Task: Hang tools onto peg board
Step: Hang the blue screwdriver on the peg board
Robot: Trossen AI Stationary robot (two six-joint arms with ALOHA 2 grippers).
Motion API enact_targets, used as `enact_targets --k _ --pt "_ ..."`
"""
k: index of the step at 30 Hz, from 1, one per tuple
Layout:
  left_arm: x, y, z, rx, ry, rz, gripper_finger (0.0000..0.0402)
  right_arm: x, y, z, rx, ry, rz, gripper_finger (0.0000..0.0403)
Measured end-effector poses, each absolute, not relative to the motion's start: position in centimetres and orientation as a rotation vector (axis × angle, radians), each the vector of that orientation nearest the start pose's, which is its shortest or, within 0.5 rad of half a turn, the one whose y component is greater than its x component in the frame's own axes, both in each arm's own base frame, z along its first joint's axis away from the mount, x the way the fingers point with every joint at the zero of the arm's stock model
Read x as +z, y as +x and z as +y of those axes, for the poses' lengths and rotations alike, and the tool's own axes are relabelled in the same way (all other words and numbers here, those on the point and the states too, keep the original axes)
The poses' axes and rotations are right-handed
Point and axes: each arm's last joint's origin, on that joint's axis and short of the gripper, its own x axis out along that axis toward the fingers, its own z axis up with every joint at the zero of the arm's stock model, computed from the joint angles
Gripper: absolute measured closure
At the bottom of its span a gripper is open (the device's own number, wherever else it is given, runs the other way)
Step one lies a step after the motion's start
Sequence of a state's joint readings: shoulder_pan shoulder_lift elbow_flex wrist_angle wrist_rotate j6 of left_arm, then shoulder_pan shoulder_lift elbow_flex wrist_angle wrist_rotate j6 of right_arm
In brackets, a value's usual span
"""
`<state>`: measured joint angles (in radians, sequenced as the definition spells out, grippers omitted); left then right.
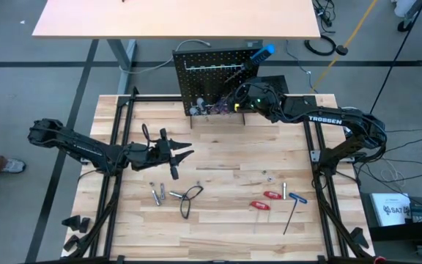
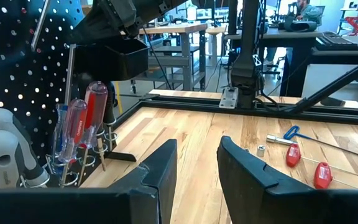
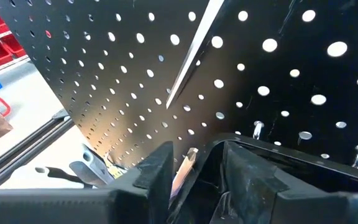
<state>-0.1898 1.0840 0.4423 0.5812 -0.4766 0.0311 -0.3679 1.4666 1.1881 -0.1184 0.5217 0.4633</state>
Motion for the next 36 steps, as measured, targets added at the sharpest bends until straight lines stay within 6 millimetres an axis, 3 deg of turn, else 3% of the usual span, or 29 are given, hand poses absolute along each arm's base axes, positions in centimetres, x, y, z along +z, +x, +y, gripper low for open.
enact_targets --k 19,36 --pt "23.2 22.0 -2.9 0.286 0.049 0.063 0.0283 31.6 30.7 -13.3 -0.947 0.37 0.218 0.0394" --pt "23.1 22.0 -2.9 0.285 0.056 0.076 0.0283 33.8 30.0 -11.5 -0.89 0.391 0.129 0.04"
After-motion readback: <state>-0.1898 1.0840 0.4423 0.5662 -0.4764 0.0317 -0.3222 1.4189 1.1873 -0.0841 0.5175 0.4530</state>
